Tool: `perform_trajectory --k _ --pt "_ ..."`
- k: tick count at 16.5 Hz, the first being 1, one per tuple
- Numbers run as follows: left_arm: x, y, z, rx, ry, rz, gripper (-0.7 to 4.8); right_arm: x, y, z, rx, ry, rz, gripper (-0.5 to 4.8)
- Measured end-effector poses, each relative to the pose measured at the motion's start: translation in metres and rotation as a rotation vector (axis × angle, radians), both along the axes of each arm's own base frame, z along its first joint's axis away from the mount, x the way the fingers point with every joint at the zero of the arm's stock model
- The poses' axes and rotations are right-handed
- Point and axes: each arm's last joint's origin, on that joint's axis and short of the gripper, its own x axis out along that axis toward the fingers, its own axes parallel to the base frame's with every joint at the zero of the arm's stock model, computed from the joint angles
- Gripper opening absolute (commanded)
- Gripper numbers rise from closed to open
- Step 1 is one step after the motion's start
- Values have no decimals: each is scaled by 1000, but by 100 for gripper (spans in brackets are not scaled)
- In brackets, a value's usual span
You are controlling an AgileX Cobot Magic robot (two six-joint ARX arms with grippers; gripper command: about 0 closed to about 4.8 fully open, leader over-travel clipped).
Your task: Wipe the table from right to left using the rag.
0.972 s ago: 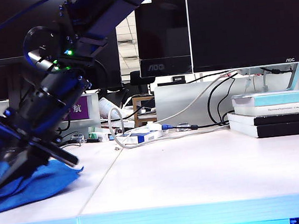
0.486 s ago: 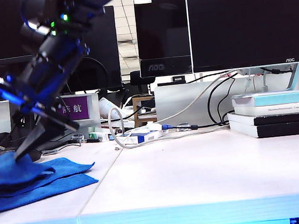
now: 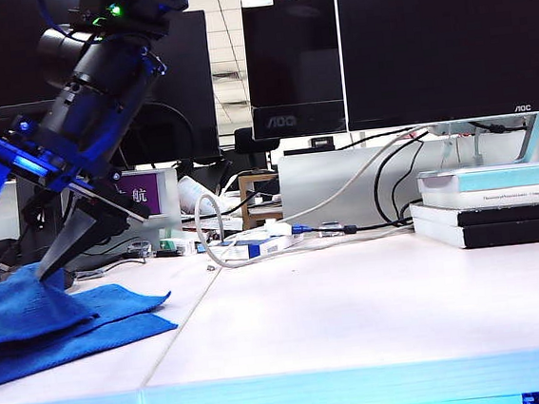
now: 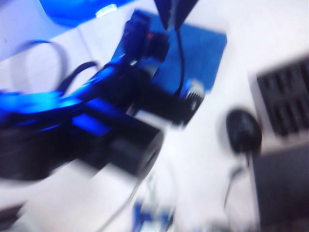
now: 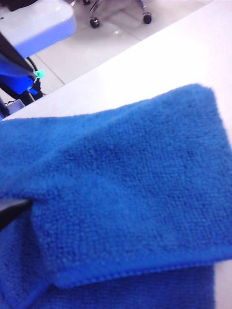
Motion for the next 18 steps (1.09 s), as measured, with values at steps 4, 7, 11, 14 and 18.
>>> perform_trajectory --k 4,7,11,14,18 --pt "17 10 -39 -19 122 76 -5 -1 -1 0 -10 7 1 322" --pt "32 32 -73 -186 184 92 -5 -1 -1 -1 -13 8 4 322" --pt "40 56 -111 -252 221 181 -5 -1 -1 -1 -26 -5 0 322" --pt "49 63 -137 -344 253 135 -5 -1 -1 -1 -29 -17 7 322" --pt "62 71 -176 -370 369 119 -5 -5 -1 -2 -44 -21 44 323"
